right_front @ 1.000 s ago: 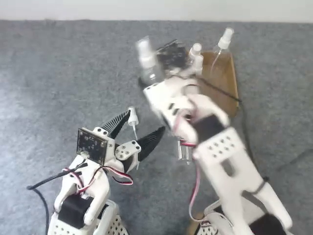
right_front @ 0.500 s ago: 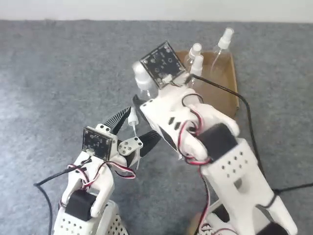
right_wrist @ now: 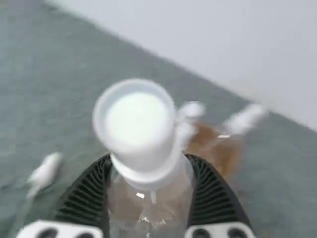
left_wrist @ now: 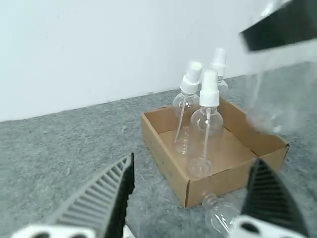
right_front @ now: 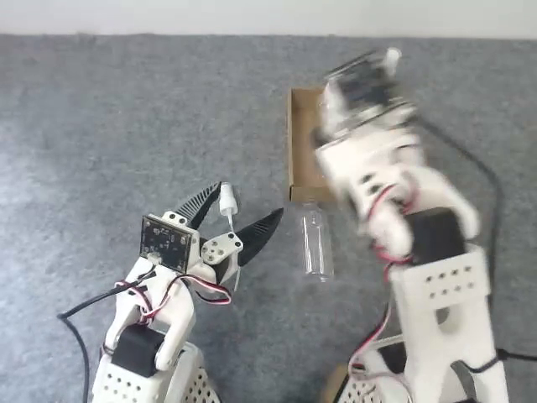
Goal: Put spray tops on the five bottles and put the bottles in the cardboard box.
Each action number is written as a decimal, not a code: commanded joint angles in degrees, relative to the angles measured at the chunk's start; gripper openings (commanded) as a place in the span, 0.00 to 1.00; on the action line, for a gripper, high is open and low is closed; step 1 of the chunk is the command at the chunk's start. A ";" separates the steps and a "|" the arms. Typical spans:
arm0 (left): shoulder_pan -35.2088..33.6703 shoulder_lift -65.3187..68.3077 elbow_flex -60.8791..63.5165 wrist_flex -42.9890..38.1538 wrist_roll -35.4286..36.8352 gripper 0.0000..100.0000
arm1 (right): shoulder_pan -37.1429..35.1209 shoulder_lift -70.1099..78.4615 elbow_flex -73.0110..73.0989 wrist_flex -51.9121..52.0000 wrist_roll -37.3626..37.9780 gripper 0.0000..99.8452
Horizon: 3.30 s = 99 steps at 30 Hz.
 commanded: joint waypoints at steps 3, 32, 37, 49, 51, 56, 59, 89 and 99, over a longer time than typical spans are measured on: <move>-0.18 0.00 0.66 -1.67 -0.62 0.34 | 12.53 3.82 -2.90 -7.78 2.11 0.01; 0.09 0.00 1.27 -1.67 -0.62 0.34 | 12.88 39.08 5.27 -46.90 -7.74 0.01; 0.18 0.00 1.27 -1.67 -0.62 0.34 | 12.79 39.43 9.93 -52.97 -7.74 0.01; 0.18 0.00 1.27 -1.67 -0.53 0.34 | 10.59 39.52 11.25 -54.73 -9.67 0.01; 0.18 0.00 1.27 -1.67 -0.44 0.34 | 11.30 39.52 11.16 -54.73 -10.37 0.01; 0.26 0.00 1.27 -1.67 -0.44 0.34 | 11.30 41.45 10.46 -55.25 -10.64 0.01; 0.26 0.00 1.27 -1.67 -0.44 0.34 | 11.56 44.35 8.88 -55.96 -10.90 0.01; 0.26 0.00 1.27 -1.67 -0.53 0.34 | 14.11 50.68 8.44 -60.97 -10.55 0.01; 0.26 0.00 1.27 -1.67 -0.62 0.34 | 13.85 50.68 8.44 -60.26 -10.46 0.20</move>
